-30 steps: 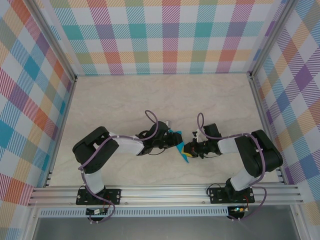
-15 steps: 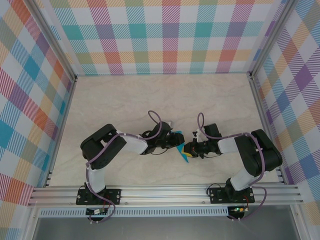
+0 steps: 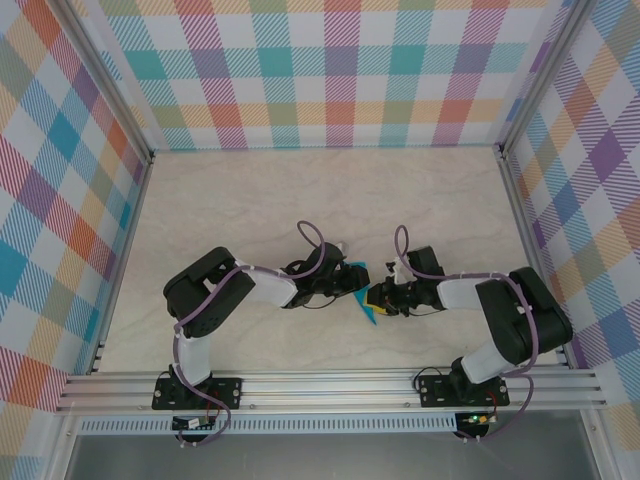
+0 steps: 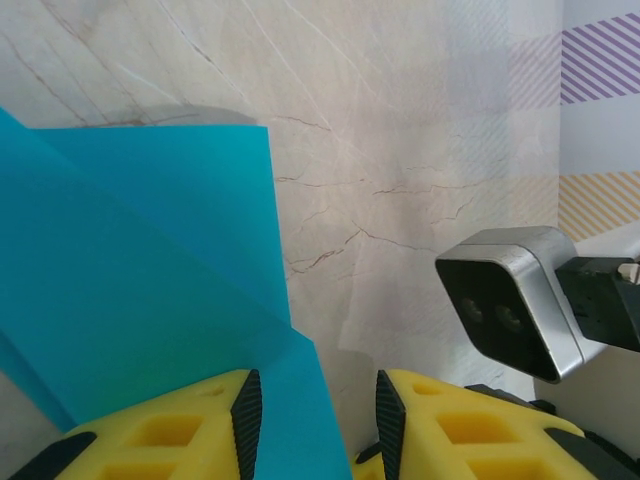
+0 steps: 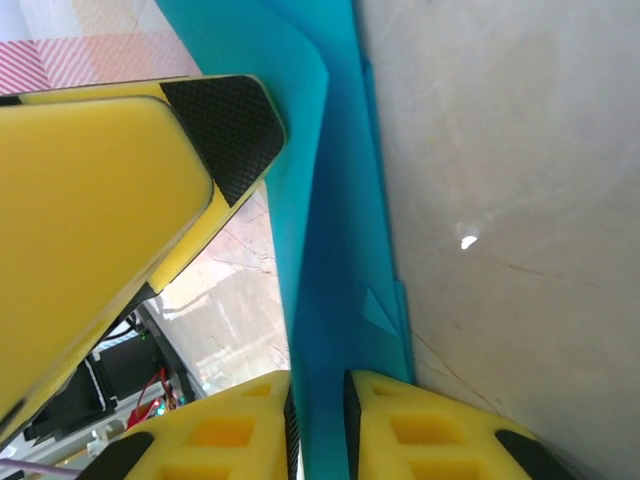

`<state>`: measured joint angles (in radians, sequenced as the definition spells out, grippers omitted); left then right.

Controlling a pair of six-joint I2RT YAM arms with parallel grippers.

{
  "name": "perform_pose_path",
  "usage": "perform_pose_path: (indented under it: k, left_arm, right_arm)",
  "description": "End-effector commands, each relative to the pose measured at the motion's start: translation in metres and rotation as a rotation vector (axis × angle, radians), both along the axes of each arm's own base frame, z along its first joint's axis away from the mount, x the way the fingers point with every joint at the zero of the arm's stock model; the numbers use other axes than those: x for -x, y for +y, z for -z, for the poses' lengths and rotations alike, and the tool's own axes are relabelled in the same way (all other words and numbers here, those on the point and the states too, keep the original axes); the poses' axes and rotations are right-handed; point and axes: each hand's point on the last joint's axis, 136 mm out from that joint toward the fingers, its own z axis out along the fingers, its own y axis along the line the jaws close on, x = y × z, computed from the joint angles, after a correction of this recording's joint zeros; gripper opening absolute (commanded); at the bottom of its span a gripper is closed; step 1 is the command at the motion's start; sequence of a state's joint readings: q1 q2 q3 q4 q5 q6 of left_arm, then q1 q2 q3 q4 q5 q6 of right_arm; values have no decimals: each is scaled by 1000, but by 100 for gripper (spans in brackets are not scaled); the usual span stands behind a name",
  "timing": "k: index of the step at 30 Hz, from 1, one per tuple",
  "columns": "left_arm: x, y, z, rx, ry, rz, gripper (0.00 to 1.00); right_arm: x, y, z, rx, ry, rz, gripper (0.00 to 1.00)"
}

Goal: Fold a paper plane with a square sheet of paper (pick it up from the middle)
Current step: Fold the wing for the fifth time at the center of the table.

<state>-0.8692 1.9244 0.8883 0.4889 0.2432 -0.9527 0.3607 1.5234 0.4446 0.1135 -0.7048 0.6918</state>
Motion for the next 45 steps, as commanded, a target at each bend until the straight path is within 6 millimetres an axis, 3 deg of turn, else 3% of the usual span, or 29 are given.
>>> perform_pose_path:
  k: [1, 8, 12, 28, 31, 39, 45]
  left_arm:
    - [11, 6, 27, -82, 52, 14, 37]
    - [12, 4, 26, -81, 54, 27, 37]
    - [12, 4, 25, -84, 57, 23, 37]
    - [11, 4, 28, -102, 83, 14, 36]
    - [12, 5, 29, -107, 86, 16, 36]
    - [10, 3, 27, -105, 83, 18, 36]
    - [10, 3, 25, -101, 82, 20, 36]
  right_arm:
    - [2, -5, -3, 41, -18, -17, 22]
    - [12, -5, -11, 23, -31, -39, 20]
    - [17, 0, -17, 10, -43, -70, 11]
    - [44, -6, 26, 66, 98, -79, 7]
    - [41, -5, 20, 59, 76, -75, 8]
    - [44, -9, -3, 87, -22, -87, 28]
    - [45, -11, 4, 168, -33, -94, 27]
